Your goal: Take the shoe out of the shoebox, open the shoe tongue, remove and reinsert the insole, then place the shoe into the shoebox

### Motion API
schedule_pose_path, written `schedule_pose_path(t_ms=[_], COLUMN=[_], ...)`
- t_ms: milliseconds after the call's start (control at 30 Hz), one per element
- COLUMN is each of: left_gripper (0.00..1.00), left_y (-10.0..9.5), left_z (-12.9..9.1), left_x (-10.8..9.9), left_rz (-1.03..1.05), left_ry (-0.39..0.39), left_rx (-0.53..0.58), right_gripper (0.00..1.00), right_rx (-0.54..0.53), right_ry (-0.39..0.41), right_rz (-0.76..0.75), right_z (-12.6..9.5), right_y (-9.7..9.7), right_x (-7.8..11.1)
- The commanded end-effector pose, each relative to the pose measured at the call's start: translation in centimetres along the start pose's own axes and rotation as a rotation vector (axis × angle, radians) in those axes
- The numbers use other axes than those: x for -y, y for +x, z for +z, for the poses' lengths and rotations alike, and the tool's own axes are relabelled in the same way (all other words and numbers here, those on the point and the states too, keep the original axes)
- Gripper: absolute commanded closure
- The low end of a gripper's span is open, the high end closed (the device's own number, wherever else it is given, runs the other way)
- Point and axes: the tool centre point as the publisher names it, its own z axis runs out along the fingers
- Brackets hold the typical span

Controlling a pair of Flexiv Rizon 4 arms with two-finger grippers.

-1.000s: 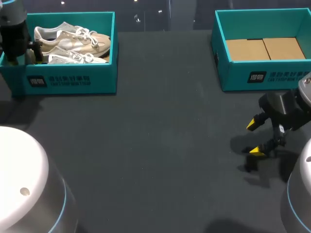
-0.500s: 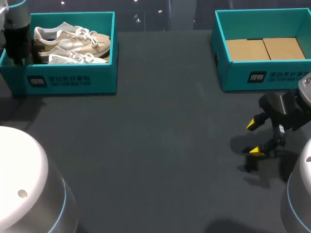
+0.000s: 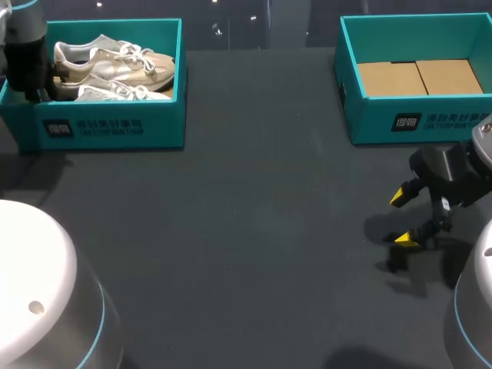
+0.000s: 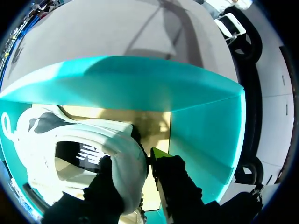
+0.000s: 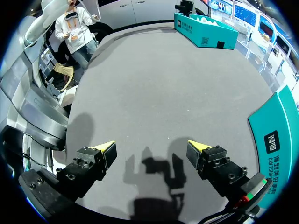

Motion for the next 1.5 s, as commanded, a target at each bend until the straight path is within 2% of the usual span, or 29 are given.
schedule_pose_path(t_ms=[33, 800, 1200, 1500], left_gripper=[1.00, 1.00, 1.00, 1.00], left_y=[0.3, 2.2, 3.0, 3.4], left_z=[-1.0, -5.2, -5.3, -7.7], left_x=[0.3, -1.4, -1.7, -1.8], left_rz=[0.003, -0.024, -0.046, -0.065], left_ry=[0.003, -0.014, 0.008, 0.022], left_rx=[0.006, -0.020, -0.047, -0.043], right_gripper=[0.00, 0.00, 0.00, 0.00], right_rx=[0.002, 0.002, 0.002, 0.002], right_ry=[0.002, 0.002, 0.002, 0.002], right_rz=[0.000, 0.000, 0.000, 0.000], right_z=[0.0, 0.0, 0.0, 0.0], right_y=[0.1, 0.1, 0.1, 0.1], right_x=[0.0, 0.0, 0.0, 0.0])
